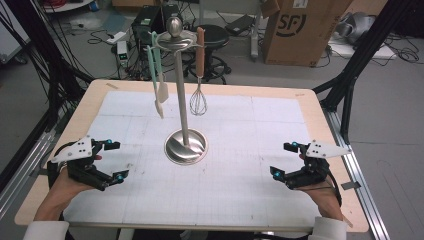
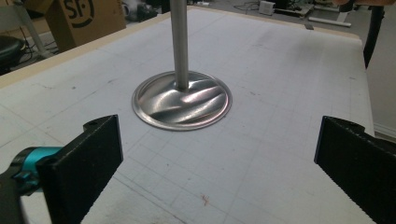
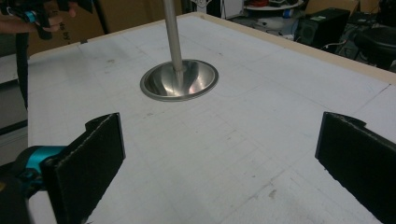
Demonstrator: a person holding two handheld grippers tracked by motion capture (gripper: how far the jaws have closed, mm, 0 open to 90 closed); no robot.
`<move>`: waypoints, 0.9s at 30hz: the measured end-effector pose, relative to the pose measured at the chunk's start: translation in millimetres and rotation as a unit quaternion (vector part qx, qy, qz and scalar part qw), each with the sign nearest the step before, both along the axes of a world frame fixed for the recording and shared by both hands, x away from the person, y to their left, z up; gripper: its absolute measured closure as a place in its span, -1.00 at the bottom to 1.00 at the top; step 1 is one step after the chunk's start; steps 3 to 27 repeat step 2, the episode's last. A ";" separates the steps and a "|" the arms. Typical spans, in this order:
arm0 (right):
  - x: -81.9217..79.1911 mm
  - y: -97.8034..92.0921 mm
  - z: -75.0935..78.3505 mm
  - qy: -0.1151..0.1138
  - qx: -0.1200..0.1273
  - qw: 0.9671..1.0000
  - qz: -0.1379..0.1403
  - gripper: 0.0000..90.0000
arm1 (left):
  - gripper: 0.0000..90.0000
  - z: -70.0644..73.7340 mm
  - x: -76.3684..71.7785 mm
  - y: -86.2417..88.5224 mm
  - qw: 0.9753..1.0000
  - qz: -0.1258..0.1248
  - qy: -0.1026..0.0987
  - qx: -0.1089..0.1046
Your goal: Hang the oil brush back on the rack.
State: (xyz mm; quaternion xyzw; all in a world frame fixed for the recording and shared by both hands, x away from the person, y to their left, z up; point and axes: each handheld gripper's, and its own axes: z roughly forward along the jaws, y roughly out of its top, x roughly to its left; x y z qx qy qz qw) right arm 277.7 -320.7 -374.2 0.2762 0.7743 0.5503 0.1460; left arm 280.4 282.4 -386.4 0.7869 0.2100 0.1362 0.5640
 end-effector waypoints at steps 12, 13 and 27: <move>-1.2 -0.6 -0.5 0.002 -0.001 1.000 0.000 -0.99 | -0.96 1.2 -0.6 -0.2 1.000 -0.002 -0.003 0.001; -1.2 -0.6 -0.5 0.002 -0.001 1.000 0.000 -0.99 | -0.96 1.2 -0.6 -0.2 1.000 -0.002 -0.003 0.001; -1.2 -0.6 -0.5 0.002 -0.001 1.000 0.000 -0.99 | -0.96 1.2 -0.6 -0.2 1.000 -0.002 -0.003 0.001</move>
